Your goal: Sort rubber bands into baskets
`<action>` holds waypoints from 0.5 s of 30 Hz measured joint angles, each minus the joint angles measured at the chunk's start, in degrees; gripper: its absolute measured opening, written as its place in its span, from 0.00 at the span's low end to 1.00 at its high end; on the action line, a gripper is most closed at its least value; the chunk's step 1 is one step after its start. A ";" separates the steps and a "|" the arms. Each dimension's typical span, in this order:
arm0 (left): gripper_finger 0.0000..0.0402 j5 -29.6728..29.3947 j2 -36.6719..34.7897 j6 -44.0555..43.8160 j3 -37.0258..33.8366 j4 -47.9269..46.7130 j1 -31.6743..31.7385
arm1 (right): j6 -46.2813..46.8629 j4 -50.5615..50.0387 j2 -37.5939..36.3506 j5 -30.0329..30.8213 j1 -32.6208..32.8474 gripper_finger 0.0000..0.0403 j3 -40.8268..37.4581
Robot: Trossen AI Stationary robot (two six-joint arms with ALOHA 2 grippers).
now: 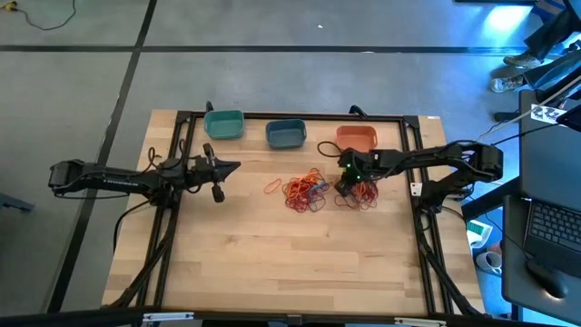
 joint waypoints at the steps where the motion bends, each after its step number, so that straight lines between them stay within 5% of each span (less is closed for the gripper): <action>1: 0.01 0.01 0.00 0.38 0.00 0.00 -0.10 | -0.58 0.00 0.00 0.00 0.00 0.03 0.00; 5: 0.01 0.04 0.00 0.58 0.00 0.32 -0.49 | -1.97 -1.05 -0.08 3.19 -0.03 0.05 0.97; 15: 0.01 0.08 0.00 2.39 0.00 1.90 -0.42 | -11.69 -6.94 -1.55 22.52 -0.04 0.03 10.43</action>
